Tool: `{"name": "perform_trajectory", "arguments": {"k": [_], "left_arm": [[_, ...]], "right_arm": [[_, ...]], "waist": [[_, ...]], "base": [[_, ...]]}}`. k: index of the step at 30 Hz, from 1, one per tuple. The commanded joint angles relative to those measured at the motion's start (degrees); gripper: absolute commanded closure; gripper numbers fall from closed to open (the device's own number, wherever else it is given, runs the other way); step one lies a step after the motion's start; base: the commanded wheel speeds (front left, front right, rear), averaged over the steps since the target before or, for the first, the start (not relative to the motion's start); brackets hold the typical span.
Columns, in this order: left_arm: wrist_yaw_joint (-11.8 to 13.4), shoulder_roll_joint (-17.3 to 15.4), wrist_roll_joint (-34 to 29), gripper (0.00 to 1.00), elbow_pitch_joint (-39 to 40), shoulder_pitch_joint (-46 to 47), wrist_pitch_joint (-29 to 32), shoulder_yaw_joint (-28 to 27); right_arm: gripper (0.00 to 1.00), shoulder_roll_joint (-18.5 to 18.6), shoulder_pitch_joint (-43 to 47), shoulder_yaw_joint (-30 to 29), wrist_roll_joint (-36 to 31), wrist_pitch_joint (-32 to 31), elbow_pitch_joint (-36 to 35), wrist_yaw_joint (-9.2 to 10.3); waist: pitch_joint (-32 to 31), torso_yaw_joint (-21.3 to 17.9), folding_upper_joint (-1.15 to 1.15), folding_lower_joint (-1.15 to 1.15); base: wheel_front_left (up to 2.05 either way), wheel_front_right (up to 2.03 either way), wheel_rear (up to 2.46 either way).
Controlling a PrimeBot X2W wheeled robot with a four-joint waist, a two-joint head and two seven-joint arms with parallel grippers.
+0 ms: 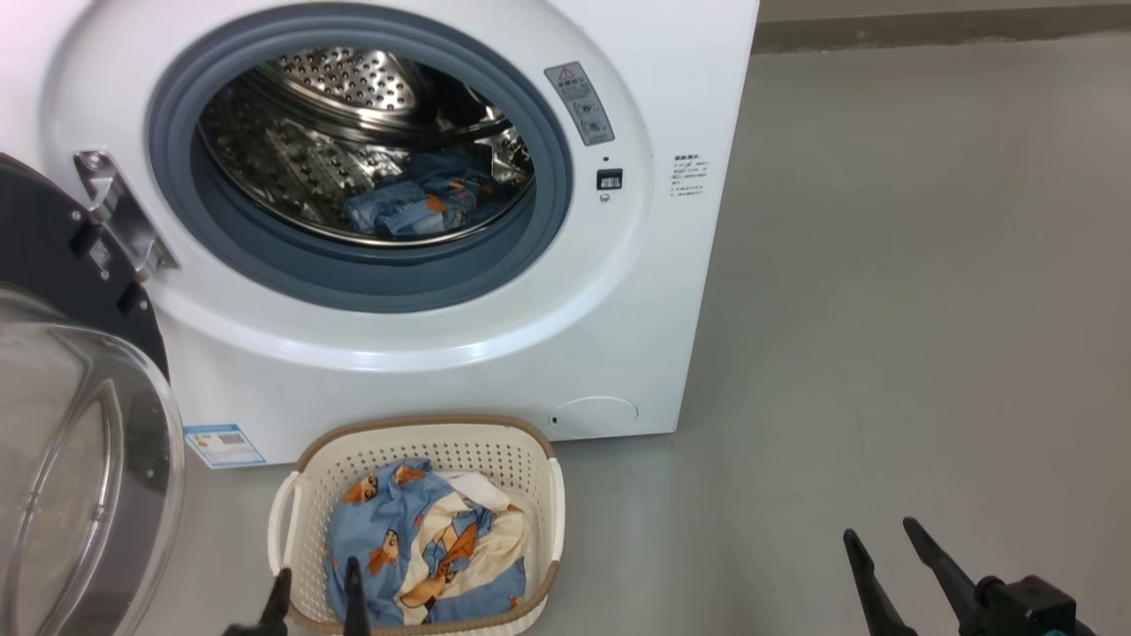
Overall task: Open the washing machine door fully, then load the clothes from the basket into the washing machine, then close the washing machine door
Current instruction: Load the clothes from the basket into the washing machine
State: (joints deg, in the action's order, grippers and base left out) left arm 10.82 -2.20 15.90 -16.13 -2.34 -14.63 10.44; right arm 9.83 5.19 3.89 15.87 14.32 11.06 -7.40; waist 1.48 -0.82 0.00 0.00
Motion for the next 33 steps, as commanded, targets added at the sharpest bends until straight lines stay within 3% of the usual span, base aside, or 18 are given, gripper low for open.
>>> {"name": "perform_trajectory", "arguments": {"k": [1, 33], "left_arm": [[0.0, -0.7, -0.7, 0.00, 2.1, -0.2, -0.4, -1.8], [0.1, -0.7, -1.7, 0.00, 6.4, -4.2, -0.4, -3.0]], "right_arm": [[0.00, 0.5, 0.3, 1.1, -0.7, 0.7, -1.5, -0.09], [0.00, -0.1, 2.7, -1.7, -2.3, 0.7, -3.8, -0.09]], "waist": [[-0.5, 0.0, 0.00, 0.00], [-1.8, -1.0, 0.00, 0.00]], "base": [[0.00, 0.00, 0.00], [0.00, 0.00, 0.00]]}}
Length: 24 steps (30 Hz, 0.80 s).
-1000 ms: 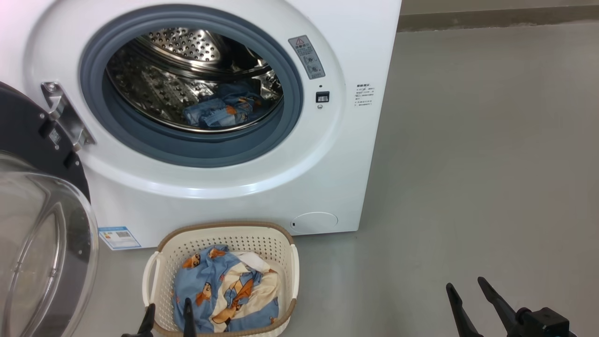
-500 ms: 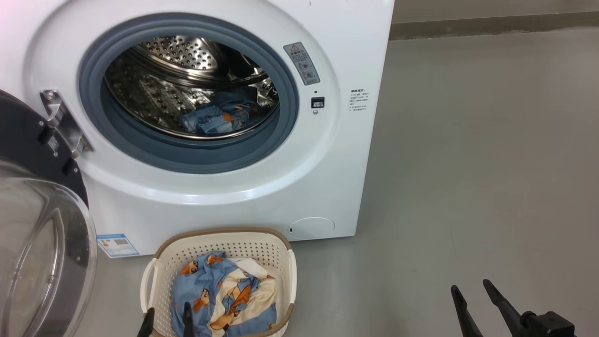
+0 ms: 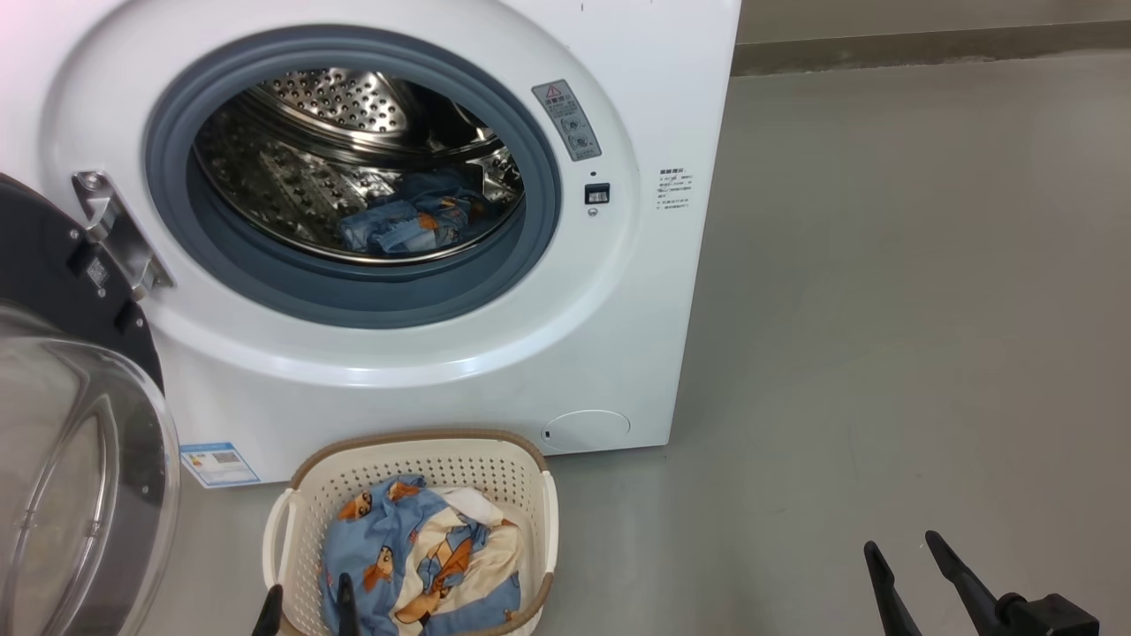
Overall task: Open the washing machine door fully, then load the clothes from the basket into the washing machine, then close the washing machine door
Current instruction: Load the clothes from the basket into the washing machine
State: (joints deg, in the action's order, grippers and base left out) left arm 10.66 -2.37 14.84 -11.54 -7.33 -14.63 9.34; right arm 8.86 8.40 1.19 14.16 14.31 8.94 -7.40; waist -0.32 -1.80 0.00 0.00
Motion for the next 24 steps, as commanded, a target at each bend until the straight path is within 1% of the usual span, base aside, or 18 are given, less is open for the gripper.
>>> {"name": "perform_trajectory", "arguments": {"k": [1, 7, 13, 17, 18, 23, 24], "left_arm": [[0.2, -0.5, -0.8, 0.00, 2.0, 0.7, -0.4, -1.9], [0.0, -0.5, -1.7, 0.00, 3.1, 0.4, -0.4, -1.5], [-0.3, -0.5, -2.4, 0.00, 2.1, 2.9, -0.4, -0.8], [-0.1, -0.5, -1.8, 0.00, -0.8, 6.1, -0.4, -0.7], [-0.1, -0.5, -1.8, 0.00, -0.8, 6.1, -0.4, -0.7], [0.1, -0.5, -1.0, 0.00, -8.0, 11.3, -0.4, -0.6], [-0.4, -0.5, -0.6, 0.00, -9.4, 12.6, -0.3, -0.7]], "right_arm": [[0.00, 0.8, -0.4, 0.8, -0.7, 0.7, -1.7, -0.09], [0.00, 0.7, -0.1, 0.3, -0.8, 0.7, -1.8, -0.09], [0.00, 0.7, -1.3, 0.3, 0.0, 0.7, -1.7, -0.09], [0.00, 0.7, -3.3, 0.6, 0.8, 0.7, -1.7, -0.09], [0.00, 0.7, -3.3, 0.6, 0.8, 0.7, -1.7, -0.09], [0.00, 0.6, -6.1, 1.5, 2.2, 0.7, -1.4, -0.09], [0.00, 0.5, -6.6, 1.6, 2.5, 0.7, -1.3, -0.09]], "waist": [[0.1, -0.1, 0.00, 0.00], [0.9, -0.6, 0.00, 0.00], [4.8, -1.9, 0.00, 0.00], [8.5, -3.7, 0.00, 0.00], [8.5, -3.7, 0.00, 0.00], [13.4, -6.8, 0.00, 0.00], [14.5, -7.4, 0.00, 0.00]], "base": [[0.00, 0.00, 0.00], [0.00, 0.00, 0.00], [0.00, 0.00, 0.00], [0.00, 0.00, 0.00], [0.00, 0.00, 0.00], [0.00, 0.00, 0.00], [0.00, 0.00, 0.00]]}}
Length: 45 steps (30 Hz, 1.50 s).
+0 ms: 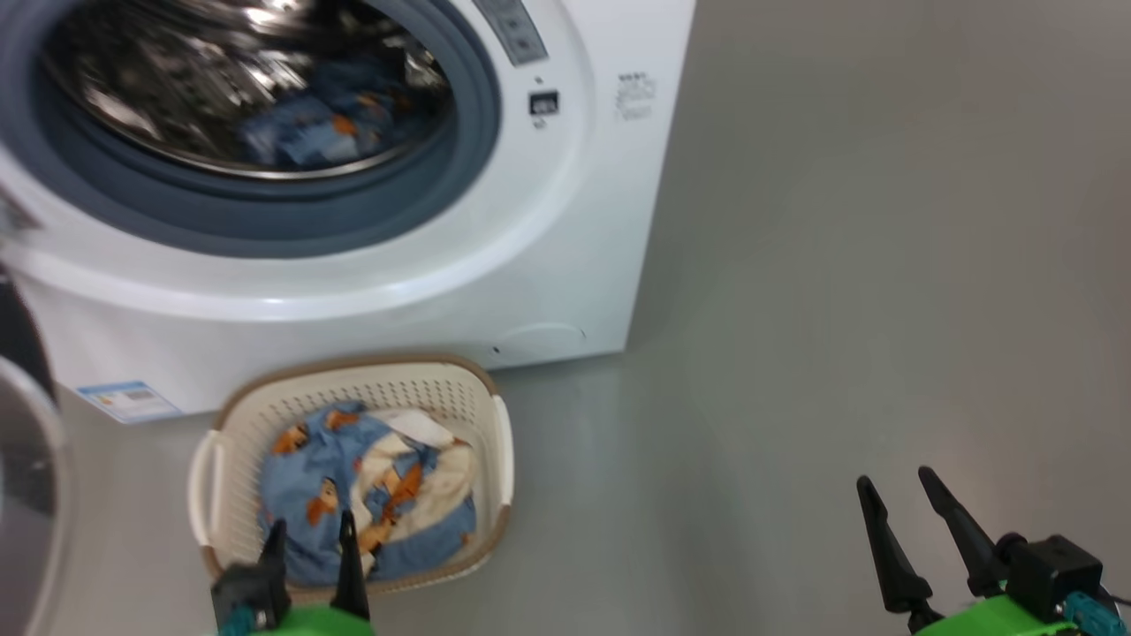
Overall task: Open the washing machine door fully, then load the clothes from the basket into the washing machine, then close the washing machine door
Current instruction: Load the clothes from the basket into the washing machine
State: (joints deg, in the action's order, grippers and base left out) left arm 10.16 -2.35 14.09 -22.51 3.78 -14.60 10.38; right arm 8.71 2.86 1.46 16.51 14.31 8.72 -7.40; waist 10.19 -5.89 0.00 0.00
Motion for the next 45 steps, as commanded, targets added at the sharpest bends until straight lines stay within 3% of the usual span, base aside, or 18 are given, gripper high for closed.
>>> {"name": "perform_trajectory", "arguments": {"k": [1, 13, 27, 45], "left_arm": [[-0.4, -0.6, 0.8, 0.00, 0.0, 2.9, 0.0, -2.0], [-3.4, -6.5, 0.3, 0.00, -17.2, 20.8, 9.0, -1.6], [-5.2, -10.1, 1.2, 0.00, -35.2, 36.8, 12.7, -1.9], [-6.4, -13.2, 2.4, 0.00, -46.9, 48.0, 15.4, -1.4]], "right_arm": [[0.00, 0.6, -1.6, 1.5, 0.5, 0.7, -1.0, -0.09], [0.00, 1.5, -7.9, 3.2, 3.7, 0.7, -0.5, -0.09], [0.00, 3.0, -12.4, 4.0, 6.2, 0.7, -0.5, -0.09], [0.00, 3.0, -15.2, 4.7, 9.0, 0.7, -0.9, -0.09]], "waist": [[5.0, -3.8, 0.00, 0.00], [16.7, -8.4, 0.00, 0.00], [26.2, -10.4, 0.00, 0.00], [36.0, -13.5, 0.00, 0.00]], "base": [[0.00, 0.00, 0.00], [0.00, 0.00, 0.00], [0.00, 0.00, 0.00], [0.00, 0.00, 0.00]]}}
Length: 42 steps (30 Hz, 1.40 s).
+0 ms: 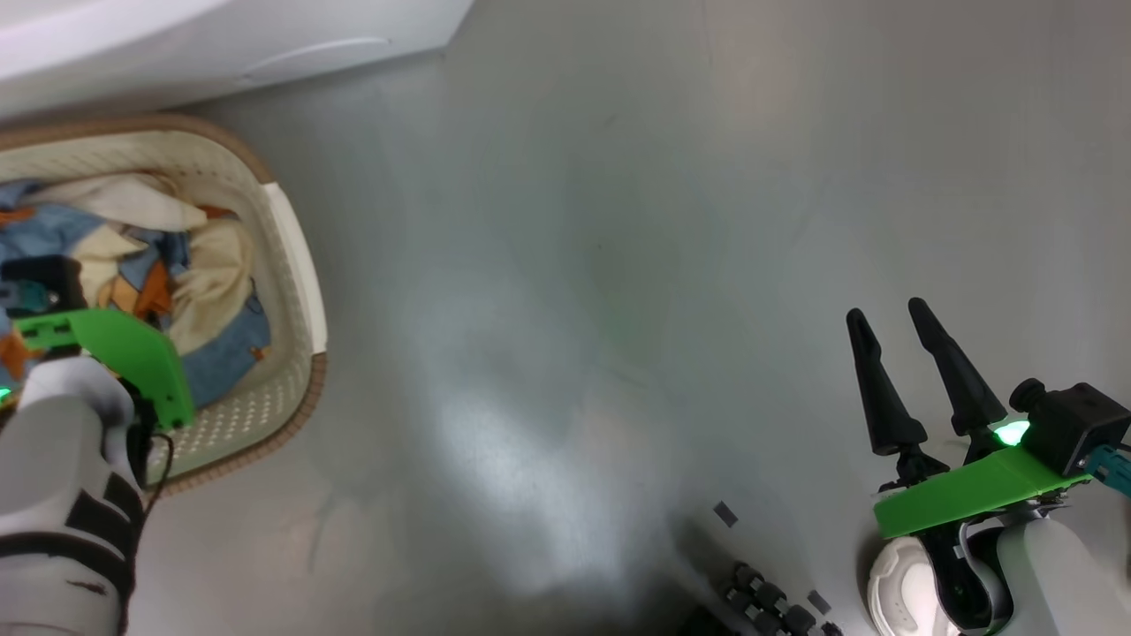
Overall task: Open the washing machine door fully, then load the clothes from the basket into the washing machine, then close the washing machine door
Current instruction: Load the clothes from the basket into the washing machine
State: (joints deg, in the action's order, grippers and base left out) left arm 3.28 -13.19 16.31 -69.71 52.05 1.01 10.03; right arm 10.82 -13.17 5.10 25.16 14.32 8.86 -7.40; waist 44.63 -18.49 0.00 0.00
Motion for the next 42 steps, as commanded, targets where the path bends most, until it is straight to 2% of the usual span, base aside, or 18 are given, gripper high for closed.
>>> {"name": "perform_trajectory", "arguments": {"k": [1, 23, 39, 40, 42], "left_arm": [[0.4, -2.5, 0.3, 0.00, 0.0, 0.2, -0.2, -1.1], [1.3, -6.2, -1.5, 0.00, -2.6, 8.2, 1.1, 2.6], [2.4, -5.0, -3.4, 0.00, -3.2, 12.5, 1.5, 6.2], [2.5, -5.0, -3.5, 0.04, -3.2, 12.6, 1.5, 6.5], [2.6, -4.7, -3.8, 0.26, -3.3, 12.8, 1.5, 7.0]], "right_arm": [[0.00, 0.9, 0.6, 1.2, 0.6, 0.7, -1.2, -0.09], [0.00, 1.8, -0.1, 0.9, 2.8, 0.7, -4.0, -0.09], [0.00, 2.2, -0.4, 0.4, 3.7, 0.7, -5.5, -0.09], [0.00, 2.2, -0.4, 0.3, 3.7, 0.7, -5.7, -0.09], [0.00, 2.4, -0.3, -0.2, 3.7, 0.7, -5.9, -0.09]], "waist": [[2.0, -1.1, 0.00, 0.00], [10.8, -3.6, 0.00, 0.00], [14.5, -4.5, 0.00, 0.00], [14.7, -4.5, 0.00, 0.00], [15.0, -4.4, 0.00, 0.00]], "base": [[0.00, 0.00, 0.00], [0.00, 0.00, 0.00], [0.00, 0.00, 0.00], [0.00, 0.00, 0.00], [0.00, 0.00, 0.00]]}}
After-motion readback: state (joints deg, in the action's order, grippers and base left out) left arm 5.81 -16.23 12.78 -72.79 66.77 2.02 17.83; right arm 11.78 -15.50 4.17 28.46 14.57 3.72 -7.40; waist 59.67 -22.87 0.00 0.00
